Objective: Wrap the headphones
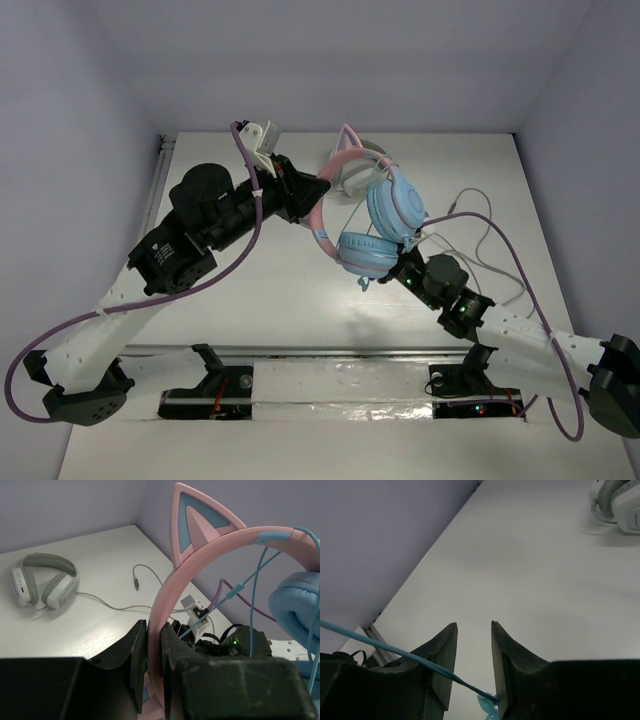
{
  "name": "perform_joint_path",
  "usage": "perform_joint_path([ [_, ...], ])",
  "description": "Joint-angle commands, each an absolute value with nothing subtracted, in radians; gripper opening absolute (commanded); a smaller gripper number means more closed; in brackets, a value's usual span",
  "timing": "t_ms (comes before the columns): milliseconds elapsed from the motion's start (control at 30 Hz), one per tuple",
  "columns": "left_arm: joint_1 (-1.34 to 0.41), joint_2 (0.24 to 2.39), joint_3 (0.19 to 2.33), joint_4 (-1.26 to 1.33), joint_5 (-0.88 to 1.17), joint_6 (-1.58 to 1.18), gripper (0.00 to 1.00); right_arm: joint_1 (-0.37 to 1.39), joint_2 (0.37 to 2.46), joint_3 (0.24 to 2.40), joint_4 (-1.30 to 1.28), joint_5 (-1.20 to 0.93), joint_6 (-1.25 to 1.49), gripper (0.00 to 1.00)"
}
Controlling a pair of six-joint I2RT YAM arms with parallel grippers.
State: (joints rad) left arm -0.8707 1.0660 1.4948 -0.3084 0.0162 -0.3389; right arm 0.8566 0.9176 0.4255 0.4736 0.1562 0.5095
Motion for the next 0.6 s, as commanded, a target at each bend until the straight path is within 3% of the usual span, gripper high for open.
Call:
perform_joint_path([
  [0,-0.876,1.054,1.566,-0.181,0.009,-0.379,0.00,0.850,0.928,0.425,0.526,0.150,0.508,0.40],
  [567,-0.876,1.063,1.555,-0.175,0.043,-0.387,0.00,0.850,0.891,0.420,0.528,0.212,0.511,0.66],
])
